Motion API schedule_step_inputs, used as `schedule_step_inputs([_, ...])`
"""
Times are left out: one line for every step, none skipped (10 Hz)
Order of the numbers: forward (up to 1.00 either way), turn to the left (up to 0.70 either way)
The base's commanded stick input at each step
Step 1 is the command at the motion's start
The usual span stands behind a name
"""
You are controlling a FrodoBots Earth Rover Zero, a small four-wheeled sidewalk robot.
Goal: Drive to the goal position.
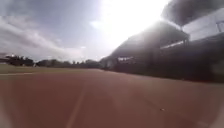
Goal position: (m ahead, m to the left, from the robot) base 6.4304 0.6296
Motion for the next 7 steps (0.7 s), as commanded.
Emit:
schedule_step_inputs([0.70, 0.00])
schedule_step_inputs([0.70, 0.00])
schedule_step_inputs([0.70, 0.00])
schedule_step_inputs([0.70, 0.00])
schedule_step_inputs([0.70, 0.00])
schedule_step_inputs([0.70, 0.00])
schedule_step_inputs([0.70, 0.00])
